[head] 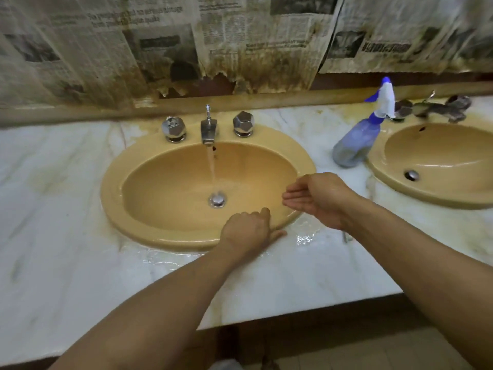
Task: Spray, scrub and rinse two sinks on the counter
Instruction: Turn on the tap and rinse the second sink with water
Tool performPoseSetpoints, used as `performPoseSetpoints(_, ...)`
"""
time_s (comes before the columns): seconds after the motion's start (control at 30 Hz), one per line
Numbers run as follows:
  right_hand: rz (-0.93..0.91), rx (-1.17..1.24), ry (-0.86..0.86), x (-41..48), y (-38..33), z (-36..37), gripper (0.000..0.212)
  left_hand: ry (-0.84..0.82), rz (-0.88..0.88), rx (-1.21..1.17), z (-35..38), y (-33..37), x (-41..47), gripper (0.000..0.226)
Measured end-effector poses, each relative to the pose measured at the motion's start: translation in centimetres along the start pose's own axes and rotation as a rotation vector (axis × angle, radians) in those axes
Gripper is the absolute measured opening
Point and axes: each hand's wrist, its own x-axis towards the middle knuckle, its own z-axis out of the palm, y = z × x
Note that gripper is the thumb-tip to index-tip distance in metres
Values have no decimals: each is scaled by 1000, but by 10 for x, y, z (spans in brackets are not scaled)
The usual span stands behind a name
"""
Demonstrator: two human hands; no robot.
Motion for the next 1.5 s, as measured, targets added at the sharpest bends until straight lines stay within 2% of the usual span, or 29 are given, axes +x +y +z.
performPoseSetpoints(0.2, -68, 108, 58, 8, -19, -37, 34, -147, -88, -234, -2, 42, 60, 53)
performPoseSetpoints(0.37, -123, 166, 83, 14, -30, -51, 36, -132, -265, -454, 6, 70, 112, 69)
performPoseSetpoints(0.43, -134, 174, 85, 17, -30, -51, 35, -131, -279, -465, 6, 72, 117, 69)
performPoseSetpoints(0.5, -119, 175, 77, 17, -26, -45, 33, -202, -227, -442, 0, 66, 106, 70)
performPoseSetpoints(0.67, -56, 172, -47, 27, -15, -7, 34, -411, -22, -386, -16, 3, 44, 47)
performPoseSetpoints(0.8, 30, 307, -199, 51, -16, 48, 34, -573, -4, -239, -36, -80, -11, 73)
performPoseSetpoints(0.9, 132, 387, -302, 73, -13, 95, 36, -622, -31, -97, -47, -136, -41, 83)
performPoseSetpoints(0.97, 201, 456, -333, 89, -11, 125, 38, -578, -69, -31, -50, -178, -58, 88)
performPoseSetpoints(1.03, 255, 525, -316, 105, -12, 149, 40, -461, -115, -13, -47, -214, -70, 88)
performPoseSetpoints(1.13, 293, 593, -246, 125, -15, 170, 41, -298, -120, 43, -36, -243, -75, 71)
performPoseSetpoints(1.27, 320, 710, -182, 142, -16, 175, 35, -180, -109, 36, -26, -262, -77, 57)
performPoseSetpoints(1.37, 308, 652, -216, 143, -17, 177, 33, -121, -89, 46, -22, -282, -78, 52)
performPoseSetpoints(1.5, 331, 492, -353, 116, -24, 209, 32, -4, -21, 7, -28, -298, -73, 44)
